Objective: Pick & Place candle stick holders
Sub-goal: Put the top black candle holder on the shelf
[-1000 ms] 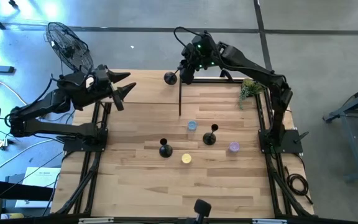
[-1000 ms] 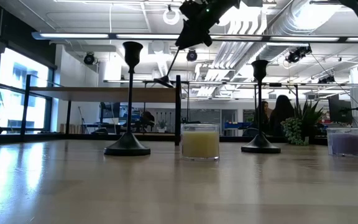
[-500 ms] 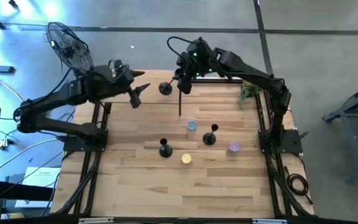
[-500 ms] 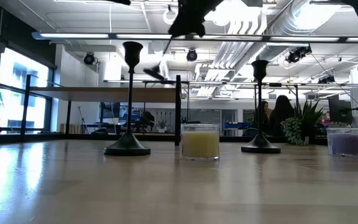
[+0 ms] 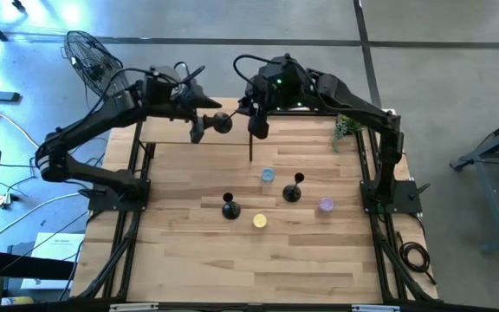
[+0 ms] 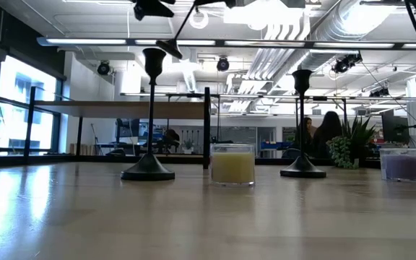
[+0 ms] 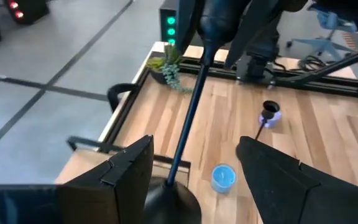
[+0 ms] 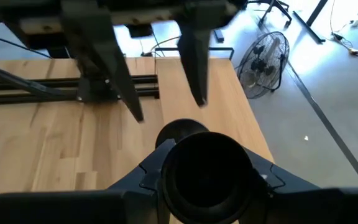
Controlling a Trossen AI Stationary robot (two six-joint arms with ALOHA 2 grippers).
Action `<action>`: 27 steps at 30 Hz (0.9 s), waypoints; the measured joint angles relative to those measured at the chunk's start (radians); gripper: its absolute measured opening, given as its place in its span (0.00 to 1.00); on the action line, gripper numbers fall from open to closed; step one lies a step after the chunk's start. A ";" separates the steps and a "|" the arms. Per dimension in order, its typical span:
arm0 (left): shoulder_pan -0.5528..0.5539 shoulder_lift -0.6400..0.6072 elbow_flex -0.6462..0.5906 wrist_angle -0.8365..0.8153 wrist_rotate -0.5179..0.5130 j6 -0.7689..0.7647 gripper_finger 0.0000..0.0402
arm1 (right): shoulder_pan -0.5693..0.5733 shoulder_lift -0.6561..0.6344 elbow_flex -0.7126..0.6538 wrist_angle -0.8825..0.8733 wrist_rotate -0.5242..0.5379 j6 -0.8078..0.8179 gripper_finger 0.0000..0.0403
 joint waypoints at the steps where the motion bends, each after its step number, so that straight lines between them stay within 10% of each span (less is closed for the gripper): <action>1: 0.000 0.009 0.000 0.011 0.004 0.010 0.58 | 0.004 0.000 0.000 0.000 0.000 0.000 0.28; 14: 0.000 0.109 0.000 0.117 0.045 0.048 0.53 | 0.004 0.000 -0.004 -0.002 0.000 0.004 0.28; 27: 0.000 0.106 0.000 0.135 0.026 0.152 0.13 | 0.004 0.000 -0.005 -0.001 0.002 0.005 0.28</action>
